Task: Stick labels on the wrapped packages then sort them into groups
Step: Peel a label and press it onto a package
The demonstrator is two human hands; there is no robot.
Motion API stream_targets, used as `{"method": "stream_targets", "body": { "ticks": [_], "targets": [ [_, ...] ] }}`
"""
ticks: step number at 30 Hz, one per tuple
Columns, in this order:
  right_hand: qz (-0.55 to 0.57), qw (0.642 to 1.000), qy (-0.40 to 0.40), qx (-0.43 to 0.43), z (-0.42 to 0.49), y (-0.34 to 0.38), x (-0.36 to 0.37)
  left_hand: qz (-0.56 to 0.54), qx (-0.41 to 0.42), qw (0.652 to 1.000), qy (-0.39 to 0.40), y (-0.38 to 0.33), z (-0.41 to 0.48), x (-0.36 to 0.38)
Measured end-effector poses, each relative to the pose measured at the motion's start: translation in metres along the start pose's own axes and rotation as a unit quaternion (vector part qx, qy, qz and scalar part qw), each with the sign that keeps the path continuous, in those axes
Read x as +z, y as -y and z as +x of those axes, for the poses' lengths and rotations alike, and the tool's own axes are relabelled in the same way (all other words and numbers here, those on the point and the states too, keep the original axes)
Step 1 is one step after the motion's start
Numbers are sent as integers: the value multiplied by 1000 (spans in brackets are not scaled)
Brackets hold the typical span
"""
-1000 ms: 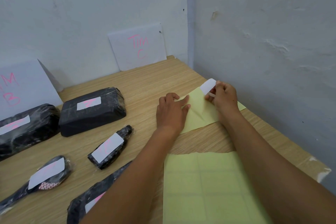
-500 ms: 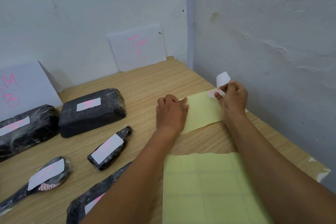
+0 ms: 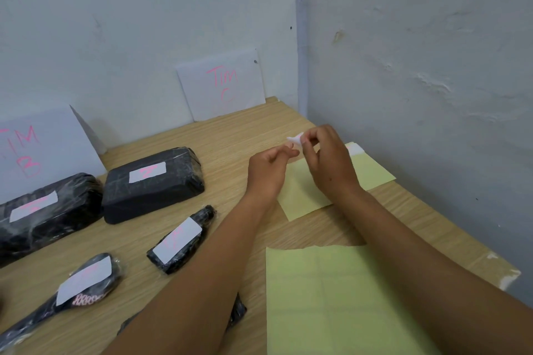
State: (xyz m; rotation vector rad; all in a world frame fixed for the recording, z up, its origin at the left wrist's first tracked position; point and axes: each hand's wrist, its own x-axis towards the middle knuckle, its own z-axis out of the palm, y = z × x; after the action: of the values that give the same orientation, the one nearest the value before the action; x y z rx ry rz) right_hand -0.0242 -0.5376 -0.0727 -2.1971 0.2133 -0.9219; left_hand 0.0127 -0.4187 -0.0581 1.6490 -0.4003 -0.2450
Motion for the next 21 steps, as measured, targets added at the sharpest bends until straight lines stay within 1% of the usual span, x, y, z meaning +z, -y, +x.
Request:
{"method": "stream_targets", "body": {
  "ticks": [3,6,9,10,12,14,16,19,21],
  "targets": [
    [-59,995,47,-66,-1,8,2,-52,-32,998,-11,-8,2,-3],
    [-124,981,58,-136,-1,18,3,-105,-62,992,-40,-14,0,-11],
    [-123,970,70,-196,-2,31,5,-150,-78,983,-72,-17,-4,-25],
    [-109,972,77,-195,-2,36,7,-156,-78,981,-85,-19,-6,-31],
    [-65,982,79,-161,-2,49,10,-154,-74,979,-107,-24,-10,-43],
    [-20,991,56,-118,-2,62,14,-141,-63,981,-120,-30,-15,-56],
    [2,996,32,-81,-3,78,21,-125,-52,983,-127,-35,-23,-71],
    [31,999,9,-25,-7,104,36,-101,-33,984,-142,-41,-36,-96],
    [90,996,7,17,-8,123,46,-90,-24,984,-152,-44,-46,-113]
  ]
}}
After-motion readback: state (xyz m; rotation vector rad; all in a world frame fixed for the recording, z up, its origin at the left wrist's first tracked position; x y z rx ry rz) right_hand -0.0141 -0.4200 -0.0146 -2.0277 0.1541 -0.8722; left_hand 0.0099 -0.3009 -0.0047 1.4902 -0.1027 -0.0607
